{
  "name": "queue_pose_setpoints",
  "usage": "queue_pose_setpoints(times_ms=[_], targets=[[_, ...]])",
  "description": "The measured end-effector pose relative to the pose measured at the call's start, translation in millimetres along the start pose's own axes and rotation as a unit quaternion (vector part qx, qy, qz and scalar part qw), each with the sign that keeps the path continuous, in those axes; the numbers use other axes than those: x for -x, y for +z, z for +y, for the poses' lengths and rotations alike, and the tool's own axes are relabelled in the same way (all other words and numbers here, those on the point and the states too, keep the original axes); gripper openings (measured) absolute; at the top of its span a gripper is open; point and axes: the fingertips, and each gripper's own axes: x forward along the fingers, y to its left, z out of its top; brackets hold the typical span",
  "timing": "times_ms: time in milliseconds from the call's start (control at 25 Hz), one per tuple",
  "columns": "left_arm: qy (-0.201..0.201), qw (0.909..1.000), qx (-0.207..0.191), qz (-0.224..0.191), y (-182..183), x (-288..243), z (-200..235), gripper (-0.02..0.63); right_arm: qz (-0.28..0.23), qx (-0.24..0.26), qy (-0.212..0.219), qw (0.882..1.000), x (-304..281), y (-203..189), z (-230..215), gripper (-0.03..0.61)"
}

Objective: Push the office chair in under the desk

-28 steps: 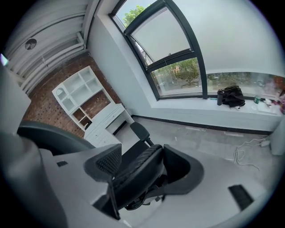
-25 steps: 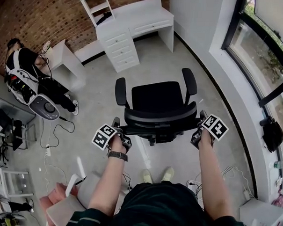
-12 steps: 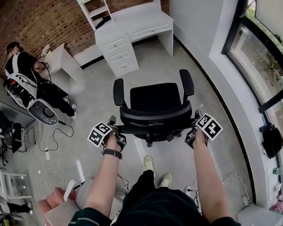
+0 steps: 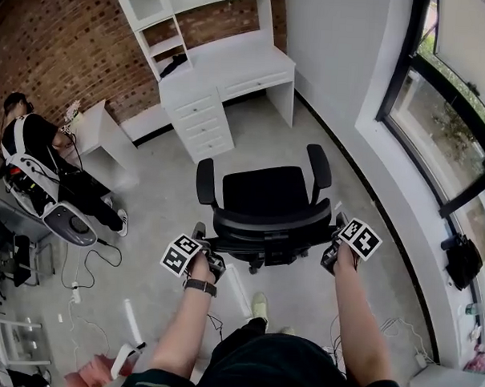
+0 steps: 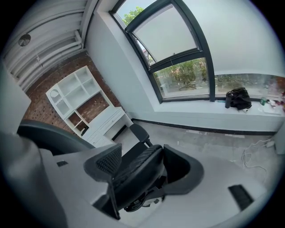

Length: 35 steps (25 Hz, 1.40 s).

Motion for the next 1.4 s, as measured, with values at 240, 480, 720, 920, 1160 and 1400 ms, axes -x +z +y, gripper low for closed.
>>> queue_pose_setpoints(times_ms=[240,480,720,920,1160,1400], targets=[[-0.007,0.9999,-0.008,0.007,19,-38,-20,0.314,-0.012,-0.008,-0.002,1.0,-27,17,19,0.281],[-0.01,0.9994,-0.023,0.024,33,-71,-40,0.316,-0.023,-0.019,-0.009,1.0,-51,32,34,0.281],[-0.014,0.998,-0.043,0.044,42,-101,-63,0.321,-0.029,-0.028,-0.008,0.999,-76,52,45,0.281],[-0.02,0.9975,-0.047,0.049,40,-126,-85,0.324,-0.027,-0.023,0.002,0.999,-101,72,46,0.281],[-0.023,0.9977,-0.044,0.046,35,-157,-118,0.328,-0.023,-0.016,0.009,1.0,-139,108,49,0.282],[-0.018,0.9985,-0.035,0.039,28,-186,-151,0.329,-0.013,-0.007,0.013,1.0,-179,145,50,0.282]])
